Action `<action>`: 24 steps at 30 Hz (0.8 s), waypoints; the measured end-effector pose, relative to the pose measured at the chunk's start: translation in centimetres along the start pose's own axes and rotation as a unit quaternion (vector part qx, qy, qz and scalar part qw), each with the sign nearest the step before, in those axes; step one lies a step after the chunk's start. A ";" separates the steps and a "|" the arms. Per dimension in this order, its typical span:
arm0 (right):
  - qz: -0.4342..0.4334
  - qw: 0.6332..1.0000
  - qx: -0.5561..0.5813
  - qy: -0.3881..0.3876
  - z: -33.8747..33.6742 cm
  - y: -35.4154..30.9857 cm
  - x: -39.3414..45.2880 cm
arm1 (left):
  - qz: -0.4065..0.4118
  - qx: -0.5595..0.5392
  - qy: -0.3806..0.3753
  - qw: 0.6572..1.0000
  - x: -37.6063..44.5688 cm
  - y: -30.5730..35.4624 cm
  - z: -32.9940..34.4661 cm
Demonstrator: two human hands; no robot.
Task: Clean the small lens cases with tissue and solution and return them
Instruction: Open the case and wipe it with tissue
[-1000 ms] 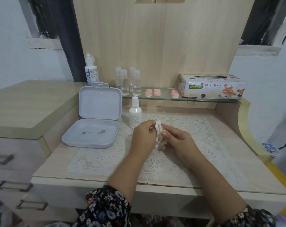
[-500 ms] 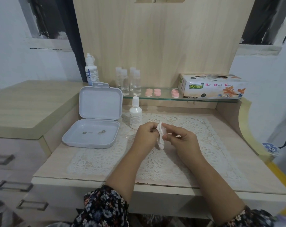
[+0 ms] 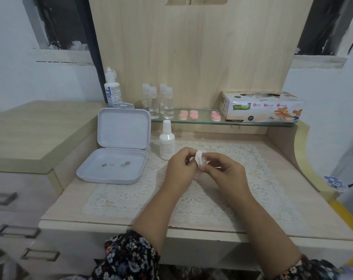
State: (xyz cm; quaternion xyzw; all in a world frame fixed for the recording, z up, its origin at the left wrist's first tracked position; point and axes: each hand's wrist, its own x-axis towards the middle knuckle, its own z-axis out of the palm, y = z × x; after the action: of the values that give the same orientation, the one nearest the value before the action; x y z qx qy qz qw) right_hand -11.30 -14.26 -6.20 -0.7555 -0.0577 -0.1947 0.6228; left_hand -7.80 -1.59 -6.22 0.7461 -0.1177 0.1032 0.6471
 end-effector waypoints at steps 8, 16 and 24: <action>0.027 0.994 0.101 0.041 -0.1 0.2 0.6 | -0.018 -0.086 0.087 0.992 0.3 0.2 -0.5; 0.017 0.997 0.068 -0.024 -0.1 0.2 0.2 | -0.037 -0.042 0.015 0.998 -0.1 0.1 -0.1; 0.000 0.999 0.004 -0.043 -0.1 0.4 -0.1 | 0.010 0.095 0.007 0.995 -0.7 0.0 0.1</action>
State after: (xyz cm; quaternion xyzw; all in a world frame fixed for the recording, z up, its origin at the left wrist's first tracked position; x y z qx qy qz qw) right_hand -11.32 -14.38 -6.58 -0.7605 -0.0855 -0.1616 0.6230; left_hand -8.41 -1.61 -6.46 0.8024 -0.1101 0.1253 0.5729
